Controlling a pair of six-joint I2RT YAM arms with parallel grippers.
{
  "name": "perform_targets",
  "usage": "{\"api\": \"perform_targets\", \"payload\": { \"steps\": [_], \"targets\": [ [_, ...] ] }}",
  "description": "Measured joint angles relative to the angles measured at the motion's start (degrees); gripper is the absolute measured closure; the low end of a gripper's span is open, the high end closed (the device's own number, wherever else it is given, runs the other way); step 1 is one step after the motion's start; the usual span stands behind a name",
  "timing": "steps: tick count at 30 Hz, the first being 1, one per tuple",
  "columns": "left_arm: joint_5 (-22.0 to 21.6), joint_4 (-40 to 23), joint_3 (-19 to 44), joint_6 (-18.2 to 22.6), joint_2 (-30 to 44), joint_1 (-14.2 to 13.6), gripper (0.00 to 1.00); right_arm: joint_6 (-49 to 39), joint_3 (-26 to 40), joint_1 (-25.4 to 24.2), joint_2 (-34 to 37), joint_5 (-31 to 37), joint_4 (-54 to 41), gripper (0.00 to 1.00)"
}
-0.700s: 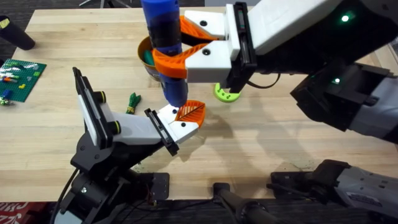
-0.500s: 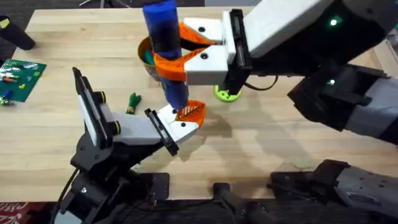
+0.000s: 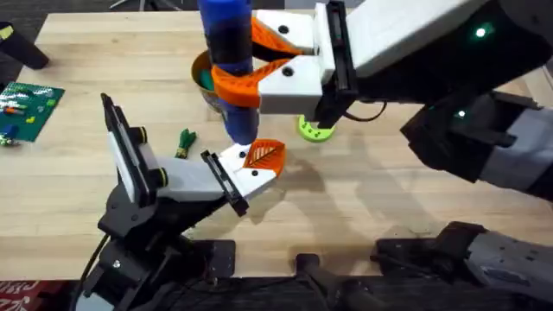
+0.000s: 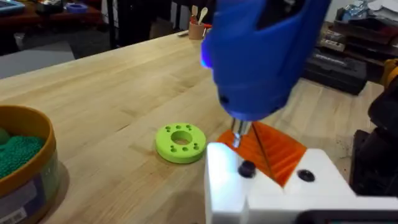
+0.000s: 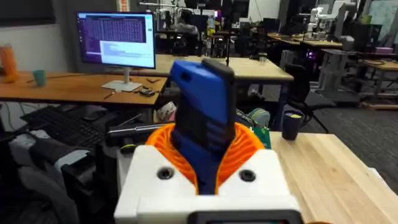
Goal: Pick up the gripper from the table and insert it into the empty holder that is missing its gripper. Then pick up a screw, insert it into the mounting hole, and use the screwdriver to tighten it. Finally, clean up the table by picking up the vegetable and placing it into the bucket.
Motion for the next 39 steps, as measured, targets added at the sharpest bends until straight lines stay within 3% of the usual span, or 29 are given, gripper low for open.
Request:
{"api": "perform_targets", "payload": {
  "steps": [39],
  "targets": [
    [0.0, 0.0, 0.0, -0.2, 0.0, 0.0, 0.988, 0.1, 0.0, 1.9, 0.0, 2.8, -4.2, 0.887]
  ]
}}
